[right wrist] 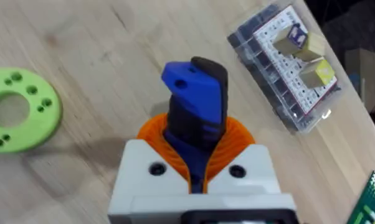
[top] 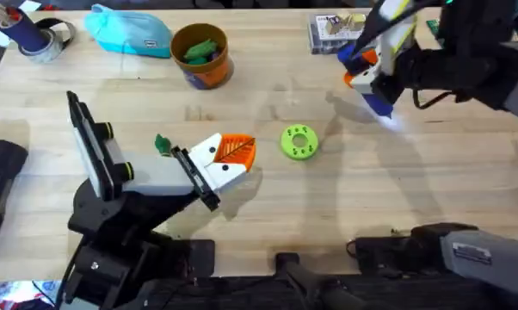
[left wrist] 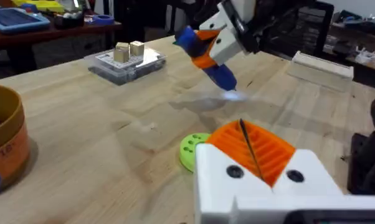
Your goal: Pick up the gripper from the table and insert it into the empty holder that is missing its gripper. Then pick up a screw, insert it into the mounting hole, and use the screwdriver to tighten it. Finally, clean up the table by picking up the vegetable and placing it into the bucket.
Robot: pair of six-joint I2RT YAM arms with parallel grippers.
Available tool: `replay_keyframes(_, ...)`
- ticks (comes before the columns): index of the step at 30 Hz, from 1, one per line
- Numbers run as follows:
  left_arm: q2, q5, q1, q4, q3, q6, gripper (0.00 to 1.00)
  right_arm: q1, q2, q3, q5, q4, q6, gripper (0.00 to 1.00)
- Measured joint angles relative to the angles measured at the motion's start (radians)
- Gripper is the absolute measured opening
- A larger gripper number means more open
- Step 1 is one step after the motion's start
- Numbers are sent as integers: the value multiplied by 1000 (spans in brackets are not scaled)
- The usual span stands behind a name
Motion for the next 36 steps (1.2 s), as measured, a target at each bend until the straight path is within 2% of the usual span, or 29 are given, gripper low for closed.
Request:
replay_keyframes(7, 0, 0, 0, 0, 0, 0, 10, 1, 145, 0, 15, 2, -135, 86)
replay_keyframes(9, 0, 0, 0, 0, 0, 0, 10, 2, 166, 0, 16, 3, -149, 241)
replay_keyframes(11, 0, 0, 0, 0, 0, 0, 10, 5, 173, 0, 17, 3, -153, 316)
replay_keyframes(13, 0, 0, 0, 0, 0, 0, 10, 7, 173, 0, 18, 4, -145, 457)
replay_keyframes(16, 0, 0, 0, 0, 0, 0, 10, 10, 173, 3, 17, 9, -123, 889)
replay_keyframes(17, 0, 0, 0, 0, 0, 0, 10, 11, 173, 4, 17, 12, -112, 966)
replay_keyframes(19, 0, 0, 0, 0, 0, 0, 10, 14, 173, 5, 17, 13, -84, 993)
replay_keyframes(27, 0, 0, 0, 0, 0, 0, 10, 27, 159, 6, 18, 11, 63, 996)
replay_keyframes(30, 0, 0, 0, 0, 0, 0, 10, 31, 103, 9, 18, 8, 176, 996)
replay_keyframes(36, 0, 0, 0, 0, 0, 0, 10, 33, -92, 26, 13, 8, 519, 996)
